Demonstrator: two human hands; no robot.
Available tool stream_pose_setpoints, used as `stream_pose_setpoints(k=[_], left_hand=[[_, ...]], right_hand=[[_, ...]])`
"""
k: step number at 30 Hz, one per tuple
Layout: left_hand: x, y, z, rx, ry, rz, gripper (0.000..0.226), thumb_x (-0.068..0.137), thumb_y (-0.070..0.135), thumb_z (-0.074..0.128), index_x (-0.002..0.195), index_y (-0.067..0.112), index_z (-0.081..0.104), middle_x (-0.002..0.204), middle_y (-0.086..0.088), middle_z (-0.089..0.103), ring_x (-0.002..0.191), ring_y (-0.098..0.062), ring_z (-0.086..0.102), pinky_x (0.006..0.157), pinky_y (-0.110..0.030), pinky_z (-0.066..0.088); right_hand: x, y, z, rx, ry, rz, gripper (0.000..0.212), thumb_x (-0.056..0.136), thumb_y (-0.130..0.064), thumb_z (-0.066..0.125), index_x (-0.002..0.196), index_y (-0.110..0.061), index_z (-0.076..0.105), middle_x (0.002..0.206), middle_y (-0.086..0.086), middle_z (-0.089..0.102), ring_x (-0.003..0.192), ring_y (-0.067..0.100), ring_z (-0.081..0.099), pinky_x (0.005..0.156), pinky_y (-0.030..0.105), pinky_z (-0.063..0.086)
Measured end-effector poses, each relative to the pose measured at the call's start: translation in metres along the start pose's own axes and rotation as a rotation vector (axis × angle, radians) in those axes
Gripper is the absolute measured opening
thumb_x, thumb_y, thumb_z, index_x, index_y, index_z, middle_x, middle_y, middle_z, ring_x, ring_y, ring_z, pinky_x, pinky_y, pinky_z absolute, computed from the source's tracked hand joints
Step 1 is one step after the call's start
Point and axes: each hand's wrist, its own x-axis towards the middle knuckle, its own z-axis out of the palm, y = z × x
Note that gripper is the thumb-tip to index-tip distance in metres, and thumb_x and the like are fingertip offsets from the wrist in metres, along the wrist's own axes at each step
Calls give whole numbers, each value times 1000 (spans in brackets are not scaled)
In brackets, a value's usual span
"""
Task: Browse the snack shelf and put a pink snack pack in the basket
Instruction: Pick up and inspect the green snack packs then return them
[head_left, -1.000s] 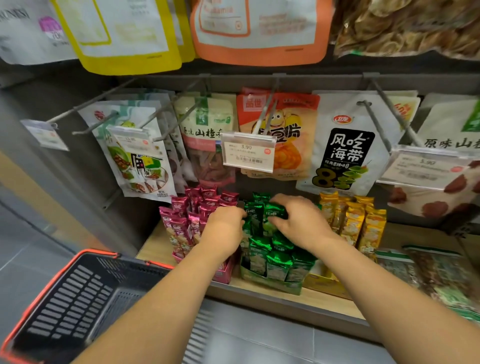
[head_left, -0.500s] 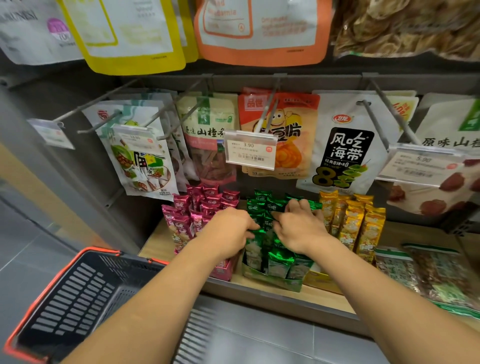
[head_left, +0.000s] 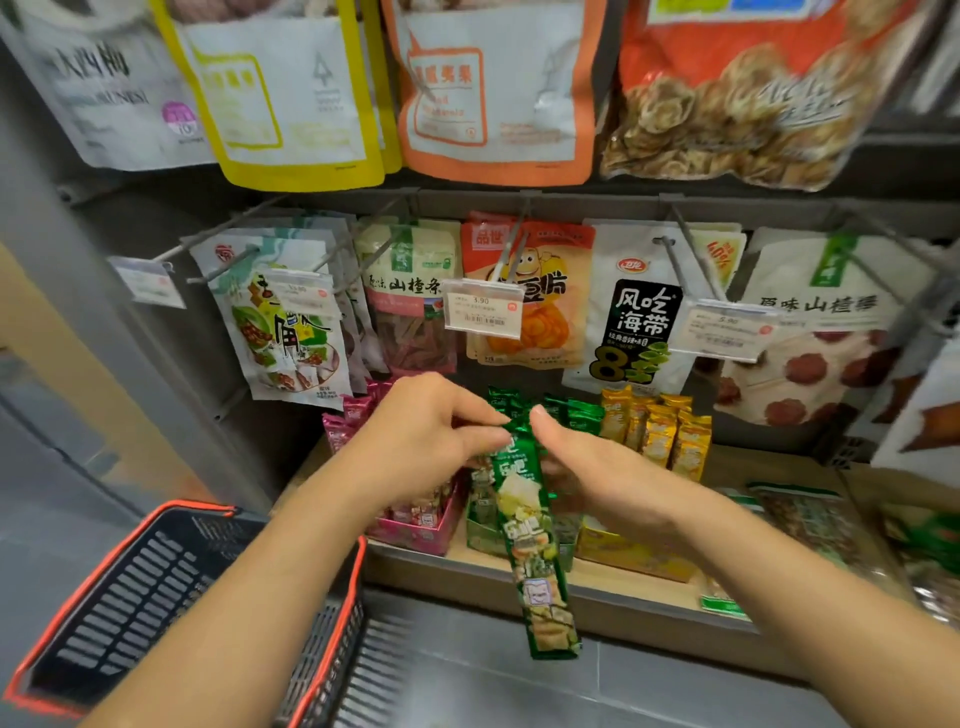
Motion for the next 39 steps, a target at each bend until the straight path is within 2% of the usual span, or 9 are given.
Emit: stream_pose_setpoints(k=[3, 5, 7, 12, 18, 23, 26, 32, 39], left_hand=[[-10, 13, 0, -185, -6, 0, 10, 74, 28, 81, 73, 36, 75, 71, 13, 70, 60, 2, 59, 61, -16, 45], [-18, 24, -2, -274, -86, -14, 7, 78, 25, 79, 75, 32, 77, 66, 8, 71, 57, -3, 61, 57, -15, 47], [-24, 33, -3, -349, -129, -22, 7, 81, 19, 75, 77, 24, 78, 63, 3, 70, 56, -9, 63, 57, -18, 49], [-22, 34, 6, -293, -59, 12, 17, 83, 11, 74, 70, 21, 73, 57, 4, 65, 52, -5, 59, 54, -16, 48], [-9, 20, 15, -307, -186, 19, 10, 86, 13, 71, 86, 22, 75, 73, 3, 71, 69, -11, 64, 70, -25, 56], [-5, 22, 31, -304, -167, 23, 15, 82, 34, 74, 96, 32, 76, 92, 8, 73, 88, -11, 66, 81, -30, 56], [-2, 26, 43, -359, -37, -27, 6, 80, 23, 76, 84, 27, 78, 83, 0, 74, 83, -23, 68, 76, -38, 57], [2, 21, 49, -311, 81, -67, 21, 78, 14, 72, 65, 29, 76, 63, 12, 70, 58, 3, 59, 55, -15, 47], [6, 15, 39, -333, 206, -123, 16, 80, 14, 67, 68, 21, 74, 64, 8, 69, 59, 1, 57, 58, -18, 48]], right_hand=[[-33, -2, -2, 16, -33, -137, 57, 68, -76, 42, 117, -49, 53, 113, -41, 56, 100, -20, 54, 84, 7, 45], [-50, -1, -2, 103, -72, -163, 37, 78, -62, 48, 106, -42, 60, 97, -31, 69, 85, -12, 65, 69, 7, 49], [-61, 2, 0, 147, -50, -194, 36, 83, -55, 50, 110, -34, 62, 101, -16, 73, 87, 2, 69, 73, 14, 53], [-65, 14, 4, 25, 54, -313, 40, 89, -56, 42, 121, -37, 59, 118, -20, 66, 111, -4, 59, 88, 8, 42], [-51, 29, 1, -118, 162, -346, 25, 88, -60, 49, 91, -36, 58, 72, -18, 57, 63, -1, 49, 58, 19, 41], [-42, 38, -1, -246, 351, -316, 37, 81, -72, 47, 87, -36, 54, 69, -10, 60, 54, 4, 49, 49, 30, 40], [-38, 40, 0, -353, 432, -296, 35, 80, -70, 45, 91, -37, 52, 68, -7, 63, 53, 9, 55, 47, 33, 42], [-37, 39, 4, -493, 472, -324, 40, 81, -71, 41, 104, -39, 49, 73, -10, 63, 63, 6, 59, 47, 26, 43], [-39, 43, -1, -519, 305, -221, 58, 84, -65, 50, 134, -40, 35, 88, -11, 64, 70, 4, 61, 60, 27, 49]])
